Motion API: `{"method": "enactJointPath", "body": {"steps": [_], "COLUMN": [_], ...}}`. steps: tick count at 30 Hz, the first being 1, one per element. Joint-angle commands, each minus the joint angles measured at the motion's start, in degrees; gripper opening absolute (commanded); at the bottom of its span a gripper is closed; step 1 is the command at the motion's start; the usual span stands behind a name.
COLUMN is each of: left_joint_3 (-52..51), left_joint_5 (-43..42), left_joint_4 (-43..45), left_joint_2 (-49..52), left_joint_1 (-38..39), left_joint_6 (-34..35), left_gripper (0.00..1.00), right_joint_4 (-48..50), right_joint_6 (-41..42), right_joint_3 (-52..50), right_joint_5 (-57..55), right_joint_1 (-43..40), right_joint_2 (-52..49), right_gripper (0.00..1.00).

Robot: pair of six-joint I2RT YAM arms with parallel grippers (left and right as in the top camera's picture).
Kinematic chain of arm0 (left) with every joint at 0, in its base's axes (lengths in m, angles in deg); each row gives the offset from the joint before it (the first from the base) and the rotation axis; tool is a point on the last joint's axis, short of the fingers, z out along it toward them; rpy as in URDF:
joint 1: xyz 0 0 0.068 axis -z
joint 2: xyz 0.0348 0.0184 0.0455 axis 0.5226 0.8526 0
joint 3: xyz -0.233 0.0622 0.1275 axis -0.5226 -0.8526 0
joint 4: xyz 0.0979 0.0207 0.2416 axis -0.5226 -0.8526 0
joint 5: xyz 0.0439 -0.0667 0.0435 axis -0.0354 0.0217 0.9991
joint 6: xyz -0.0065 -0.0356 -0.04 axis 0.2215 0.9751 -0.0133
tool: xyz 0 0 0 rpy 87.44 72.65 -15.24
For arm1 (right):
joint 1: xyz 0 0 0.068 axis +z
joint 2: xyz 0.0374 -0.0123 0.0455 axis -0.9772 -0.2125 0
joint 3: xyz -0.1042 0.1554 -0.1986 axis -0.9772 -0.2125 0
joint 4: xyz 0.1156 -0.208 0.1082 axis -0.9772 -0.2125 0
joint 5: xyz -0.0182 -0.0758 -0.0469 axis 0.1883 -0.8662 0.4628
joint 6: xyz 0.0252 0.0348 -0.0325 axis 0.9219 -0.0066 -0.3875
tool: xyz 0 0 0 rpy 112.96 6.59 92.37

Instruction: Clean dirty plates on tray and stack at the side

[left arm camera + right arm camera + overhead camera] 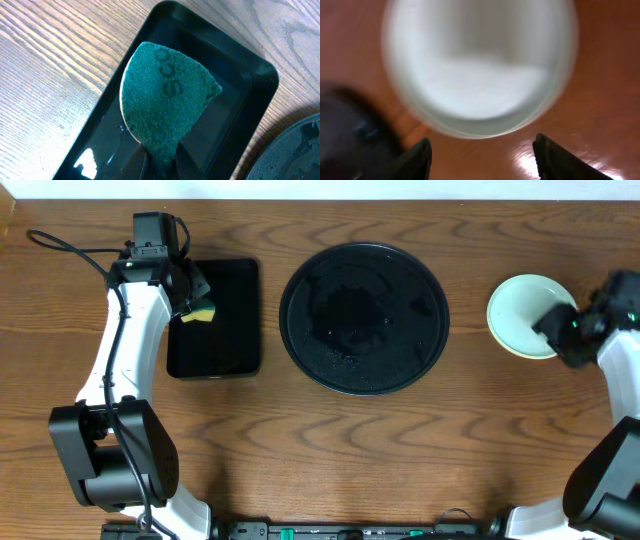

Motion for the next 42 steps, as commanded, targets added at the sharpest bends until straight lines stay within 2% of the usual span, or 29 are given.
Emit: {"method": "enactJointPath", "body": {"steps": [1,5,9,10,12,13,14,15,16,25,34,42], "left_joint_3": [-0.4,-0.4,-0.4,-0.4,-0.4,-0.4,-0.4,-0.4,-0.4,-0.4,-0.4,-0.4], "left_joint_5": [0.2,0.2,0.2,0.2,0.2,0.2,0.2,0.2,0.2,0.2,0.2,0.2], "left_joint_4": [-0.1,-0.1,-0.1,-0.1,-0.1,-0.1,-0.1,-0.1,-0.1,0.0,0.1,0.1], "left_joint_2": [0.5,0.5,0.5,0.5,0.5,0.5,0.5,0.5,0.5,0.5,0.5,0.5], "left_joint_1": [-0.1,-0.1,-0.1,-0.1,-0.1,-0.1,-0.1,-0.1,-0.1,-0.1,-0.1,-0.1], "left_joint_6": [0.3,0.3,0.3,0.3,0.3,0.3,0.3,0.3,0.3,0.3,0.3,0.3], "left_gripper": [0.08,0.08,0.08,0.08,0.08,0.08,0.08,0.08,0.08,0.08,0.08,0.08], "right_joint_4": [-2.1,-1.7,-2.0,-2.1,-2.0,-1.8,-1.8,-1.9,-2.1,-5.8,-16.3,-15.7], "right_joint_6": [-4.5,-7.8,-5.2,-3.6,-0.3,0.6,1.9,3.7,5.0,9.0,12.7,13.9], "right_joint_3": [6.6,9.0,8.9,8.9,8.9,8.9,8.9,8.9,8.9,8.9,7.5,2.4], "right_joint_5": [4.5,3.9,-2.6,-3.7,-4.9,-5.3,-5.9,-6.6,-6.7,-7.0,-14.0,-13.8], "right_joint_1": [5.6,14.7,23.5,25.3,28.9,30.3,31.6,32.8,33.7,38.2,41.5,42.3], "right_joint_2": [0.4,0.4,-1.4,-2.3,-4.4,-5.5,-6.6,-7.9,-9.1,-17.5,-17.7,-17.7], "right_gripper": [0.68,0.79,0.80,0.77,0.64,0.45,0.19,0.04,0.01,0.01,0.01,0.01]}}
